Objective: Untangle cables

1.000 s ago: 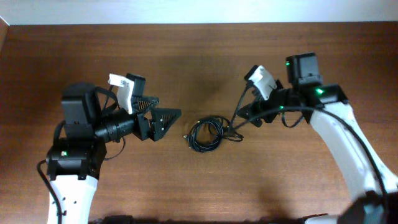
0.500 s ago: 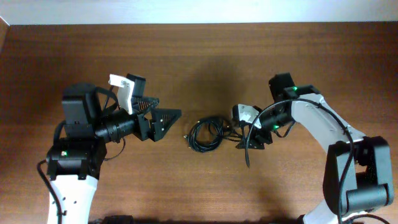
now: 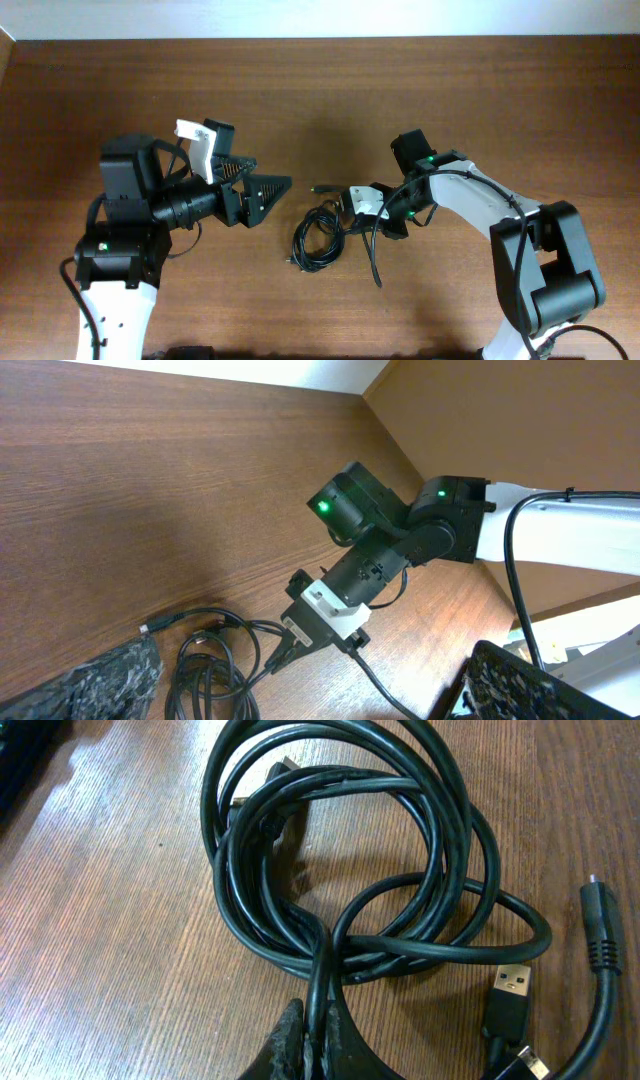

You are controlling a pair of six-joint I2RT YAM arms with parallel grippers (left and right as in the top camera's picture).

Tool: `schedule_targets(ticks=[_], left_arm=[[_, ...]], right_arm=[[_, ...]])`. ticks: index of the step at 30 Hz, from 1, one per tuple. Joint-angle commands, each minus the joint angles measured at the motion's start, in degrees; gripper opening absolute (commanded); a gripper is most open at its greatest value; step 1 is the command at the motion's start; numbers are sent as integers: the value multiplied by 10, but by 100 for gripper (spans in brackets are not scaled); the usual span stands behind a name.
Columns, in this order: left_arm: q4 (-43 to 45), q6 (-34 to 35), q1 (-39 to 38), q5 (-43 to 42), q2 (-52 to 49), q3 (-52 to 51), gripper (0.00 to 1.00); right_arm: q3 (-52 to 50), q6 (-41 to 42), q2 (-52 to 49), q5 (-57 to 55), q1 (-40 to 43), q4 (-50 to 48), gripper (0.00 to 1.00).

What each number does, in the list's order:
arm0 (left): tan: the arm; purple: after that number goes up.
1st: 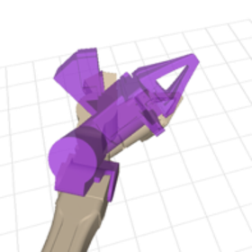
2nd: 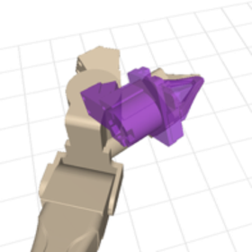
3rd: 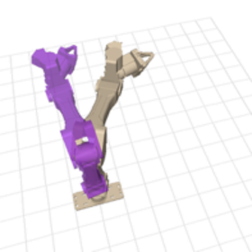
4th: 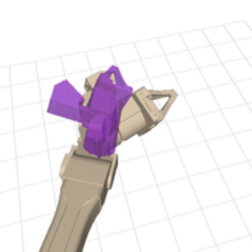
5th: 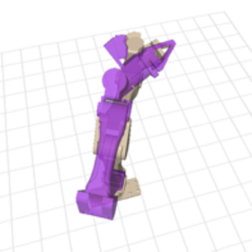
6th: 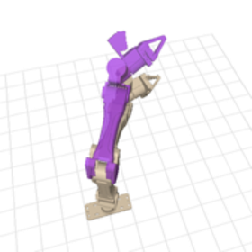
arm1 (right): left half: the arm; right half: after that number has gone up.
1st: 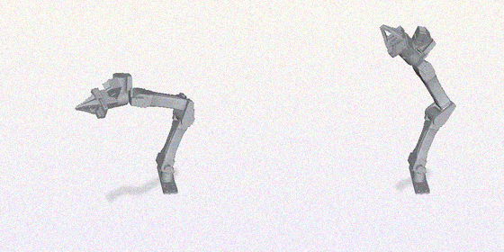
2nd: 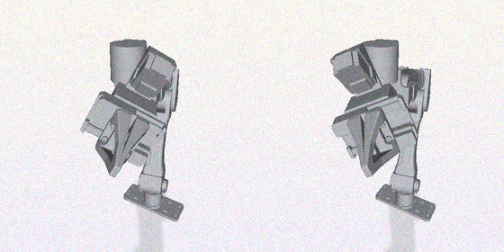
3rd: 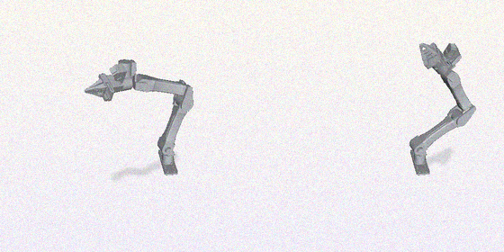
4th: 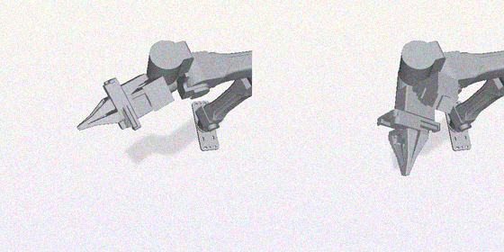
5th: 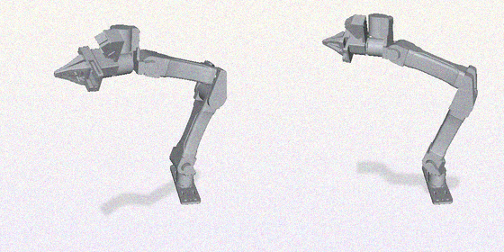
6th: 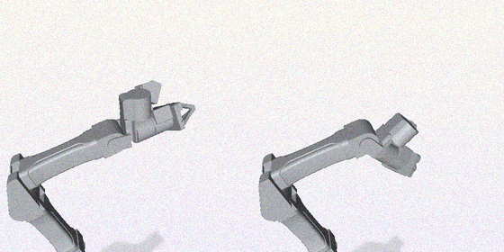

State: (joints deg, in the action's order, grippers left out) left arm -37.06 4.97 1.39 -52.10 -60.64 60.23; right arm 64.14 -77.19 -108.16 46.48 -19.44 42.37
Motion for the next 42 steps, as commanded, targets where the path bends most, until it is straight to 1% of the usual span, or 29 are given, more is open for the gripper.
schedule_targets(ticks=[1,4,6,10,14,15,16,17,19,23,24,26,28,29,30,31,32,33,34,36,38,39,40,41,42], left_arm=[[1,-11,-3,-7,1,5,99],[-1,-11,-3,-7,1,5,99],[-6,-11,-3,-7,1,5,99],[-25,-20,-3,-6,1,5,99],[-42,-21,-3,23,1,5,99],[-53,-41,-3,28,1,5,99],[-80,-105,-3,29,1,5,99],[-102,-137,-3,38,1,5,99],[-122,-150,-3,61,1,5,99],[-120,-150,-3,121,1,5,99],[-118,-149,-3,121,1,5,99],[-107,-91,-3,121,1,5,99],[-96,-40,-3,121,1,5,99],[-80,10,-3,121,1,5,99],[-64,61,-3,121,1,5,99],[-52,101,-3,121,1,5,99],[-33,147,-3,122,1,5,99],[-24,181,-3,134,1,5,99],[-24,229,-3,167,1,5,99],[-32,291,-3,197,-1,5,100],[-48,313,-3,228,-11,5,95],[-58,315,-3,238,-19,5,95],[-62,315,-3,239,-30,5,94],[-62,315,-3,239,-44,5,90],[-61,315,-3,239,-55,5,89]], right_arm=[[33,13,-4,12,0,2,4],[94,68,-1,12,0,2,4],[158,133,3,11,0,2,4],[291,289,3,12,0,2,4],[373,479,3,19,-1,2,4],[391,543,3,33,0,2,4],[405,614,3,51,-1,-2,4],[413,654,3,63,-1,-4,4],[417,686,3,94,-1,-19,4],[417,692,4,264,-1,-73,4],[417,691,4,276,-1,-75,4],[417,683,4,279,-1,-72,4],[417,656,4,279,-1,-70,4],[417,615,4,279,-1,-58,4],[417,553,4,275,0,-31,4],[417,520,4,263,0,-10,4],[417,465,4,233,0,32,4],[417,439,4,229,-1,49,4],[417,428,4,229,-1,54,4],[417,429,4,229,0,43,4],[417,429,4,234,0,33,4],[417,429,4,241,0,27,4],[417,429,4,251,0,21,4],[417,429,4,275,-1,13,4],[417,429,4,292,0,9,4]])
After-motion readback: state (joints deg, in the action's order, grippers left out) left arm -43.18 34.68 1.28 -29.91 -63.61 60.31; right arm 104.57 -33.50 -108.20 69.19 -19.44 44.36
